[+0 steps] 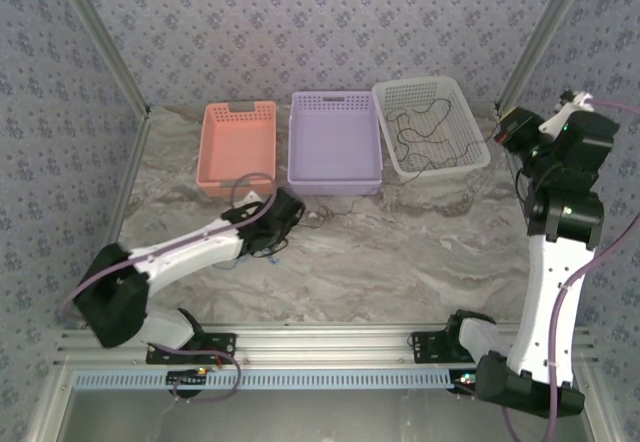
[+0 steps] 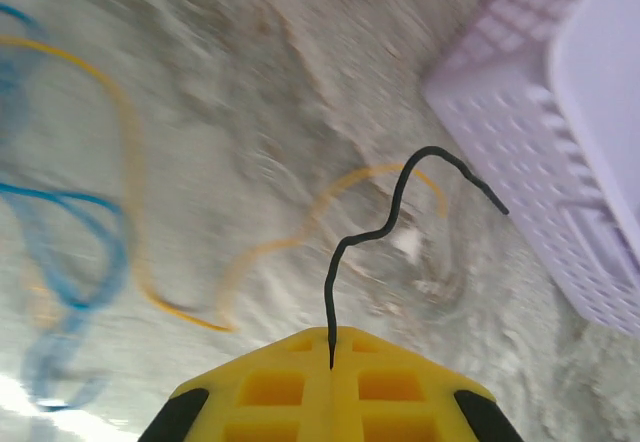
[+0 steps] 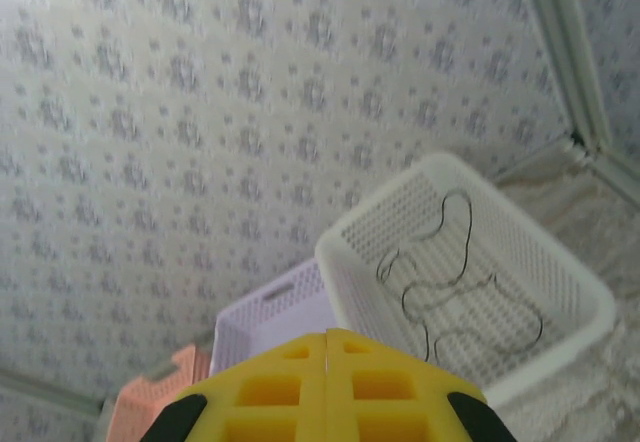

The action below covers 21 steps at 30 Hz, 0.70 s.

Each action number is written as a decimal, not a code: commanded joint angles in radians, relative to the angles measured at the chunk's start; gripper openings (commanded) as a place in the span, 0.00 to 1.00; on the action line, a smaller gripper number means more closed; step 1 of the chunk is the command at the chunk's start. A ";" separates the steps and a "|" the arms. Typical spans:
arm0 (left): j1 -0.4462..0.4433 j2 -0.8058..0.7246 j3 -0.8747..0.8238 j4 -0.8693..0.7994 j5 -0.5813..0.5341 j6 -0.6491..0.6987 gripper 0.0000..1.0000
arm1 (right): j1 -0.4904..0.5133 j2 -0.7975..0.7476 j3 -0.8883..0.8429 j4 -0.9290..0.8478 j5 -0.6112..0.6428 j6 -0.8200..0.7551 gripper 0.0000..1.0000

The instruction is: Untangle the cables

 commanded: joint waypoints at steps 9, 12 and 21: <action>0.076 -0.285 -0.148 -0.224 -0.047 0.142 0.00 | -0.029 0.175 0.189 0.112 -0.024 0.103 0.00; 0.078 -0.314 -0.172 -0.236 -0.046 0.140 0.00 | -0.038 0.198 0.205 0.120 -0.021 0.114 0.00; 0.103 -0.425 -0.244 -0.320 -0.056 0.138 0.00 | -0.100 0.210 0.212 0.126 -0.029 0.140 0.00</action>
